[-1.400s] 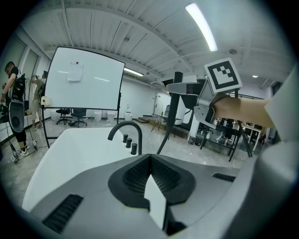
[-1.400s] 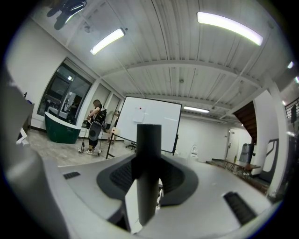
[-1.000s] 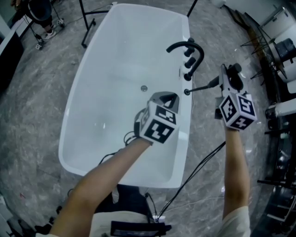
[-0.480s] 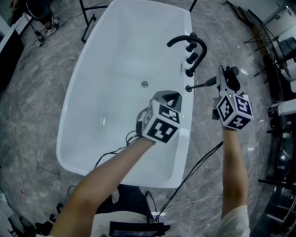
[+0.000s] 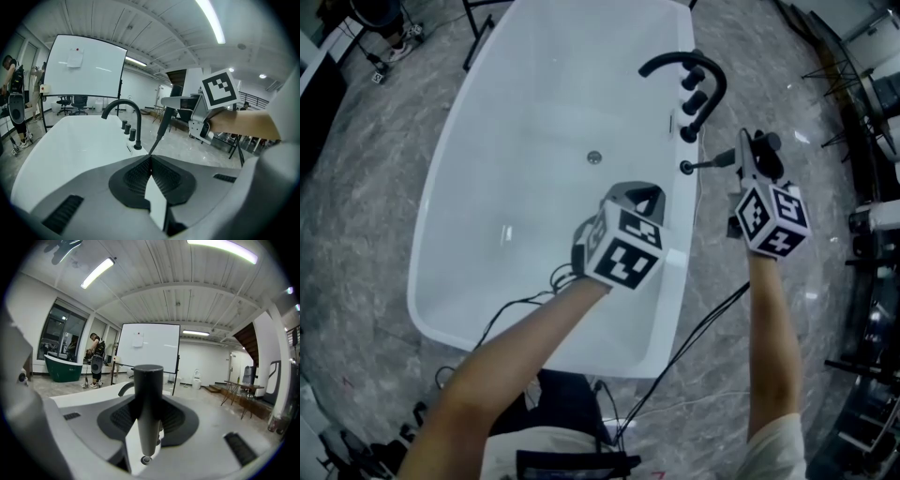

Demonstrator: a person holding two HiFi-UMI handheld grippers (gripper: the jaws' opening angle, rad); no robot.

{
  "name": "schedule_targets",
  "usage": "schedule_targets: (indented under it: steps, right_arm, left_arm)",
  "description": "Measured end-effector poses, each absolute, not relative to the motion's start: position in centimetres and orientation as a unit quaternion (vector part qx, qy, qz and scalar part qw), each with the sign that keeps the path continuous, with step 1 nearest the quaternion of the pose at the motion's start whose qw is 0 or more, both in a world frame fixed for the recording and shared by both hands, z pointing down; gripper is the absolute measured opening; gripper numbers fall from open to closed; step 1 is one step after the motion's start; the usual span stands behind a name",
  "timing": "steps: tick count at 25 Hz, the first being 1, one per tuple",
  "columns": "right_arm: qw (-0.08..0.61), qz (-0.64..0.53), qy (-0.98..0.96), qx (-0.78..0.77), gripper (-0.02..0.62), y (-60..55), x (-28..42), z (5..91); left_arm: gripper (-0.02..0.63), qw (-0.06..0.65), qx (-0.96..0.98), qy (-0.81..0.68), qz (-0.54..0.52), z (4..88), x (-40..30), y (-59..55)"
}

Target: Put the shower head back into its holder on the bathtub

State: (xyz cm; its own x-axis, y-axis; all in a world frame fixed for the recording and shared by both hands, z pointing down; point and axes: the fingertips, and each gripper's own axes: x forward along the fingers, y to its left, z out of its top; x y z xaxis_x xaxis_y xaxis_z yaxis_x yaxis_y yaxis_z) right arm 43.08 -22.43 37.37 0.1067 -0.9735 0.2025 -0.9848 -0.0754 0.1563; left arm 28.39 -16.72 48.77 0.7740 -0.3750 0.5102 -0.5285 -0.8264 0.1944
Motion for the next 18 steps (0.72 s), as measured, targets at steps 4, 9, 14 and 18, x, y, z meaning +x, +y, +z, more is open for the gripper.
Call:
schedule_targets:
  steps: [4, 9, 14, 18]
  right_arm:
    - [0.13, 0.03, -0.669, 0.731, 0.129, -22.7, 43.3, 38.6]
    - [0.135, 0.041, -0.67, 0.728, 0.129, -23.0, 43.6, 40.5]
    - [0.142, 0.049, -0.67, 0.727, 0.129, -23.4, 44.3, 42.3]
    - [0.148, 0.057, -0.672, 0.723, 0.129, -24.0, 44.4, 43.9]
  left_arm:
    - [0.015, 0.168, 0.926, -0.244, 0.236, 49.6, 28.6, -16.7]
    - [0.015, 0.173, 0.923, -0.246, 0.239, 50.7, 29.0, -16.9]
    - [0.015, 0.176, 0.922, -0.243, 0.245, 52.0, 29.5, -16.7]
    - [0.015, 0.183, 0.918, -0.245, 0.252, 53.2, 29.2, -16.8]
